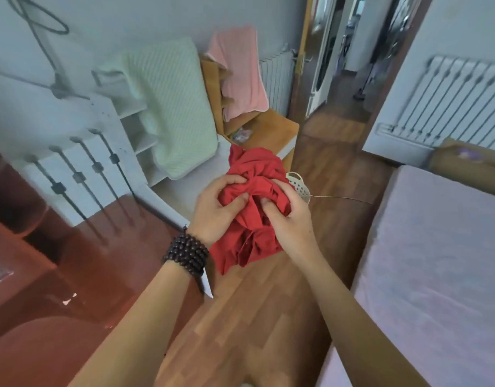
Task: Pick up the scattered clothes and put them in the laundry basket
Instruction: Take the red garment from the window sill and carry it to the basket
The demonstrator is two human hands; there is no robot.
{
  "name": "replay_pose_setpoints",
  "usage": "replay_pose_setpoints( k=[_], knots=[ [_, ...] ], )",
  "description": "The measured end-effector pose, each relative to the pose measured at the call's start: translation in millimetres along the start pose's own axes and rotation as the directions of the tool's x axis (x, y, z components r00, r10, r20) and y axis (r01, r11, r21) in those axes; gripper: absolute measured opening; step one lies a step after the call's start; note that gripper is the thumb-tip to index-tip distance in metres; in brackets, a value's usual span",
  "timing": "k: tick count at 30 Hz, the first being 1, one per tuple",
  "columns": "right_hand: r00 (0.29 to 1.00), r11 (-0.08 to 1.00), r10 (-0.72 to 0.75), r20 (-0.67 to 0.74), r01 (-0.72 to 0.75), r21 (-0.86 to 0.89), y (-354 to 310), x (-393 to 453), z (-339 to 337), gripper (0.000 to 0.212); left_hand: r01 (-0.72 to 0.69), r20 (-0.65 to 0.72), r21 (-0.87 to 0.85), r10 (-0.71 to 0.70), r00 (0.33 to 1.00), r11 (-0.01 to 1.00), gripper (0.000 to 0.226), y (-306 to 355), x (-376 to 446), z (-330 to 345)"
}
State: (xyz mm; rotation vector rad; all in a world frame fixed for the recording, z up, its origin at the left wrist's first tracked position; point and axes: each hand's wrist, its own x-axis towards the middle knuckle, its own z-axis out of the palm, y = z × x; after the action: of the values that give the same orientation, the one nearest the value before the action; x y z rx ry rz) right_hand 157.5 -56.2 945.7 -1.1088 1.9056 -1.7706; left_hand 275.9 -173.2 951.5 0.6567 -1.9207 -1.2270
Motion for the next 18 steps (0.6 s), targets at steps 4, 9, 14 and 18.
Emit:
replay_pose_setpoints(
  k=[4,9,14,18],
  knots=[
    [0.996,0.999,0.03,-0.085,-0.032,-0.019,35,52,-10,0.036,0.007,0.086,-0.025,-0.005,0.996,1.0,0.026,-31,62,33],
    [0.985,0.999,0.026,-0.171,-0.033,-0.043,67,143,-26,0.042,-0.013,0.166,-0.018,0.016,0.986,1.0,0.026,-55,162,77],
    [0.975,0.994,0.059,-0.213,-0.077,-0.077,86,231,-46,0.031,-0.051,0.192,-0.038,0.057,0.98,0.998,0.026,-68,256,115],
    [0.973,0.989,0.067,-0.222,-0.095,-0.115,99,293,-60,0.034,-0.077,0.223,-0.043,0.085,0.971,0.996,0.027,-77,321,140]
  ],
)
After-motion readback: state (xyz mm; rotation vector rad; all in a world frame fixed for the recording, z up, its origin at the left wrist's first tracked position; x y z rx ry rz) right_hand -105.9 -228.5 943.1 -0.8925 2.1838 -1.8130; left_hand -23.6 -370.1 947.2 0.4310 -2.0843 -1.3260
